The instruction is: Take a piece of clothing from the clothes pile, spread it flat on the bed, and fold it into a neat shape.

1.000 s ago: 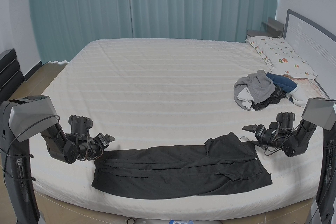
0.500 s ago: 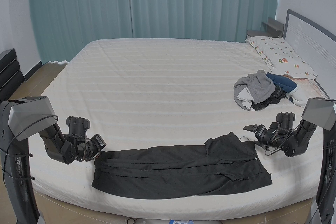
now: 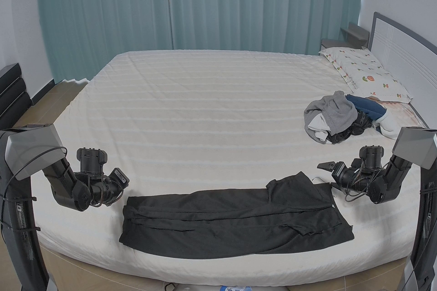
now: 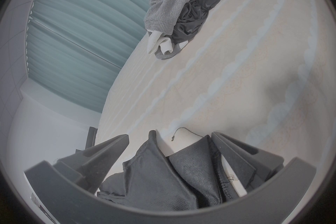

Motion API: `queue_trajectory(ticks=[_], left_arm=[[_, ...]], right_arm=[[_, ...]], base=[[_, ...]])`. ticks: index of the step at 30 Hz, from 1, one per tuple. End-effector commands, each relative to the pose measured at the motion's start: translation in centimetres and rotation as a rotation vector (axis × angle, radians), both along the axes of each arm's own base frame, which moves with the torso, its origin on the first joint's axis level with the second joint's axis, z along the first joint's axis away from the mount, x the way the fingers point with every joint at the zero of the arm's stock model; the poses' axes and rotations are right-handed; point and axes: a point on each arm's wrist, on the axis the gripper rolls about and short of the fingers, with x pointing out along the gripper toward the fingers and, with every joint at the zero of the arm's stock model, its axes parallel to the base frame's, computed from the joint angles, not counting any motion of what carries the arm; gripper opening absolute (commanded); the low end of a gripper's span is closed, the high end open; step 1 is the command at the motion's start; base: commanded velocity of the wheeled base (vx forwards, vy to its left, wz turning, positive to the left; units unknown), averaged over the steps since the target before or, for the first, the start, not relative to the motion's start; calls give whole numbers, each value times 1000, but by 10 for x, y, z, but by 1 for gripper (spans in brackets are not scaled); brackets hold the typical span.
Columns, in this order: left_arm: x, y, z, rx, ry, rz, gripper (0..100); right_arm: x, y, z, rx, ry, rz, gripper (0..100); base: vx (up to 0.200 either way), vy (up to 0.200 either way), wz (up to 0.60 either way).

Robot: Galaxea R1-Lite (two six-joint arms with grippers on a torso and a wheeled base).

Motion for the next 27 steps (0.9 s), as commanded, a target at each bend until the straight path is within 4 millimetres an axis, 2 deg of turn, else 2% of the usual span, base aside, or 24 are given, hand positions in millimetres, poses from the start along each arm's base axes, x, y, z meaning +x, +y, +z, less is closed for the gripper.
queue_trajectory(ticks=[1, 2, 3, 12, 26, 27], left_arm=[[-2, -4, -1, -3, 7, -17, 0], [-2, -5, -2, -10, 9, -29, 0], [-1, -5, -2, -17, 6, -37, 100], [-2, -17, -3, -43, 7, -112, 100], [-6, -24, -15, 41, 29, -188, 100], [-6, -24, -16, 53, 31, -200, 0]], right_arm=[[-1, 0, -1, 1, 4, 2, 100], [-1, 0, -2, 1, 6, 2, 100], [-1, 1, -2, 1, 6, 4, 100], [0, 2, -3, 4, 11, 7, 100], [0, 2, -5, 7, 14, 9, 100], [0, 2, -5, 7, 11, 10, 100]], base=[[0, 0, 0], [0, 0, 0], [0, 0, 0], [0, 0, 0], [0, 0, 0], [0, 0, 0]])
